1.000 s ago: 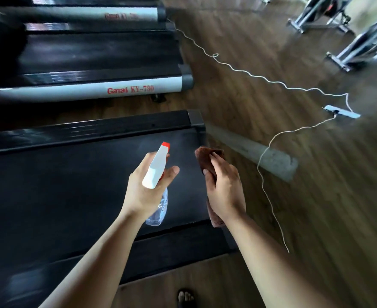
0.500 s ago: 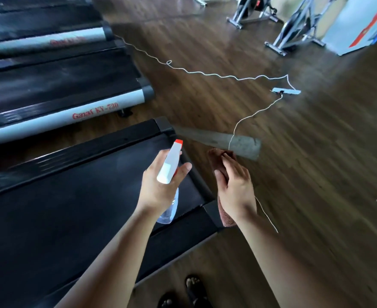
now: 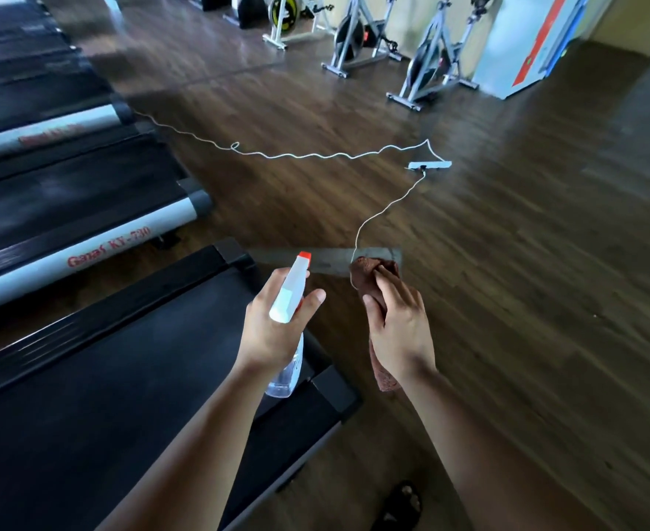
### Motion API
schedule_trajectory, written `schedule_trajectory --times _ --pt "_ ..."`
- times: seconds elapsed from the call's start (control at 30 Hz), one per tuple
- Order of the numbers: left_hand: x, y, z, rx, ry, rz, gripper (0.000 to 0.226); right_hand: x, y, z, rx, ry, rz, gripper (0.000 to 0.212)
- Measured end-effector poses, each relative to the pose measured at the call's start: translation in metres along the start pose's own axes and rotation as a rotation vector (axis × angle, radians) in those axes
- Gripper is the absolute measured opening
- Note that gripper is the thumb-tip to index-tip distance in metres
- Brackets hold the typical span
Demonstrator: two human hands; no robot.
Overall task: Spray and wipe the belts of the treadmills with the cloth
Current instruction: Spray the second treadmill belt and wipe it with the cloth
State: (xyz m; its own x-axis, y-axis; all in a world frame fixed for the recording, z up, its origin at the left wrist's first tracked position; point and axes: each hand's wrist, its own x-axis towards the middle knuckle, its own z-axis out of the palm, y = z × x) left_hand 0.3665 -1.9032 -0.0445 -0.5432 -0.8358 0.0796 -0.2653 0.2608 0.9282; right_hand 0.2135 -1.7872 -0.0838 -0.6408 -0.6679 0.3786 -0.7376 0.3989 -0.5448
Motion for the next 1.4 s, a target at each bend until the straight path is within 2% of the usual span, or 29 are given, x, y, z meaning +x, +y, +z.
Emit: schedule_trajectory --times 0.33,0.53,1.03,1.2,1.4 --pt "0.074 0.049 0.128 -0.087 0.126 -0.019 0.029 0.105 0.109 -0.046 0.018 -0.033 -0.117 0.041" --pt "0.126 0.073 0.171 -0.102 0.198 0.000 0.030 0.174 0.151 -0.059 0.038 -0.036 -0.164 0.041" --pt "0.311 0.061 0.203 -0.115 0.343 -0.042 0.030 0.374 0.193 0.019 0.085 -0.138 -0.233 0.042" --pt "0.373 0.057 0.196 -0.085 0.391 -0.056 0.033 0.440 0.187 0.059 0.112 -0.173 -0.261 0.043" --pt "0.427 0.050 0.180 -0.055 0.474 -0.076 0.024 0.507 0.172 0.105 0.151 -0.233 -0.328 0.044"
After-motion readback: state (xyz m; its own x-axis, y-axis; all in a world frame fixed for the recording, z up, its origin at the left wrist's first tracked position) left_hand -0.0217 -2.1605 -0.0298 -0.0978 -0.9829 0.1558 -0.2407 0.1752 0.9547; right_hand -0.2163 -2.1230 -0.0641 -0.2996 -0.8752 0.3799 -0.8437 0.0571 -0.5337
